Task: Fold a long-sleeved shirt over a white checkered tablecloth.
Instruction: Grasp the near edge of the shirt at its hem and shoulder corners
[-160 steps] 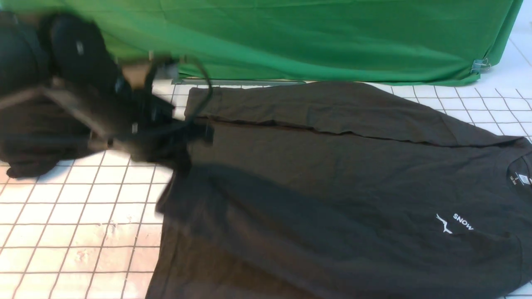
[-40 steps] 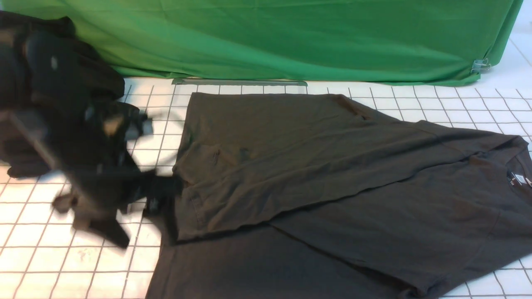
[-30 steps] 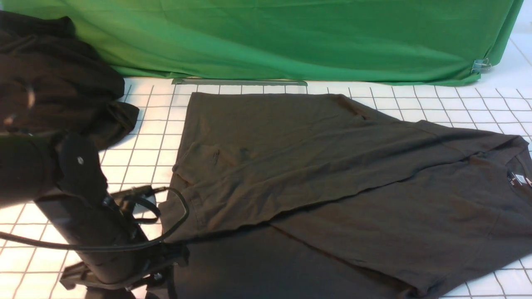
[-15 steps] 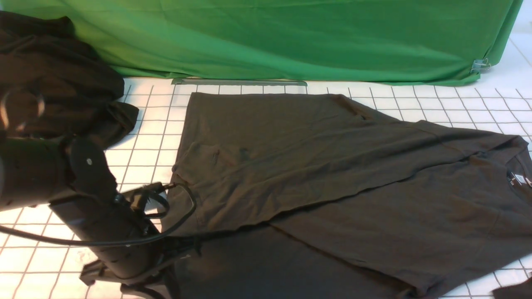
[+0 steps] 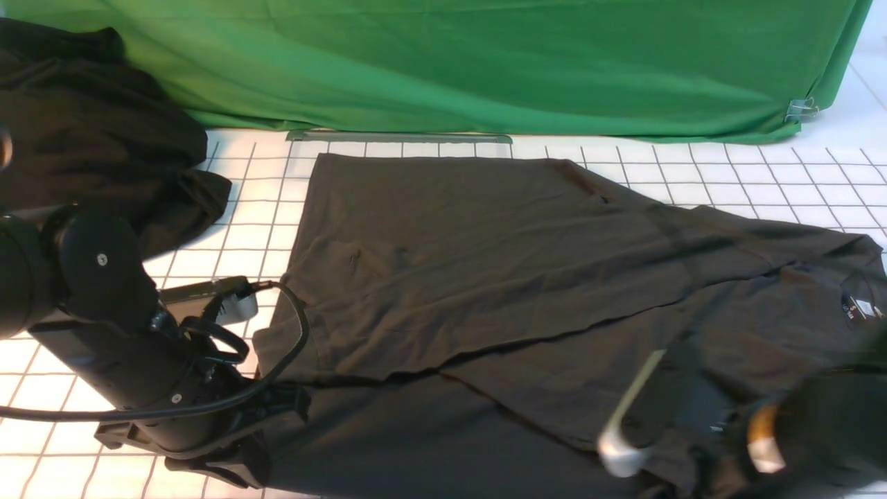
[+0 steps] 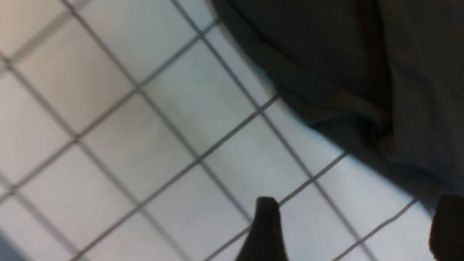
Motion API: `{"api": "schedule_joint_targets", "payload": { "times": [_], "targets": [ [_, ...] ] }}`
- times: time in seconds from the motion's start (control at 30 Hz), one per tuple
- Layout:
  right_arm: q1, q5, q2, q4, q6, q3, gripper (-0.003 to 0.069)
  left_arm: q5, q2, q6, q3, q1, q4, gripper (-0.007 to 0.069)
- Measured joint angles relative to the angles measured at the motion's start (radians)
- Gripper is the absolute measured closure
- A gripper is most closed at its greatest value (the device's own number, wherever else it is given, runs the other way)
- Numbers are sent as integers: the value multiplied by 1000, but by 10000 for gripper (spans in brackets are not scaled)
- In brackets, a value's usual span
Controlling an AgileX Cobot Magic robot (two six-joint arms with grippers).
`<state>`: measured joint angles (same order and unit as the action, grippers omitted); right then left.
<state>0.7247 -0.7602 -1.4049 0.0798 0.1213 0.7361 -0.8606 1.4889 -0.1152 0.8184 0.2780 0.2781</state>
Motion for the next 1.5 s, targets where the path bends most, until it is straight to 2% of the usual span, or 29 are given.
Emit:
{"api": "schedule_joint_targets", "payload": {
  "times": [0.2, 0.47, 0.5, 0.57, 0.6, 0.63, 0.7, 0.77, 0.83, 1.1, 1.13, 1.2, 1.37, 1.5],
  "targets": [
    [21, 20, -205, 135, -23, 82, 116, 11, 0, 0, 0, 0, -2, 594],
    [22, 7, -277, 160, -22, 102, 118, 12, 0, 0, 0, 0, -2, 594],
    [22, 4, -280, 159, -22, 105, 138, 12, 0, 0, 0, 0, -2, 594],
    [22, 3, -280, 155, -22, 106, 183, 13, 0, 0, 0, 0, -2, 594],
    [23, 1, -282, 154, -22, 106, 273, 15, 0, 0, 0, 0, -2, 594],
    [23, 1, -281, 156, -22, 106, 298, 15, 0, 0, 0, 0, -2, 594],
    [24, -2, -287, 174, -20, 110, 452, 14, -1, 0, 0, 0, -2, 594],
    [23, -16, -294, 191, -19, 122, 565, 8, -7, 0, 0, 0, -1, 594],
    [23, -48, -297, 193, -18, 140, 608, -5, -23, 0, 0, 0, 4, 594],
    [23, -178, -256, 136, -17, 167, 610, -99, -136, -8, 21, 0, 22, 594],
    [24, -215, -222, 74, -13, 163, 610, -139, -166, -10, 6, 0, 23, 594],
    [34, -231, -185, 30, -10, 141, 610, -166, -185, -11, -19, 0, 24, 594],
    [127, -254, -68, -36, -19, 29, 610, -203, -253, -12, -139, 0, 82, 593],
    [166, -270, 7, -32, -49, 7, 610, -225, -310, -19, -150, 0, 99, 590]
  ]
}}
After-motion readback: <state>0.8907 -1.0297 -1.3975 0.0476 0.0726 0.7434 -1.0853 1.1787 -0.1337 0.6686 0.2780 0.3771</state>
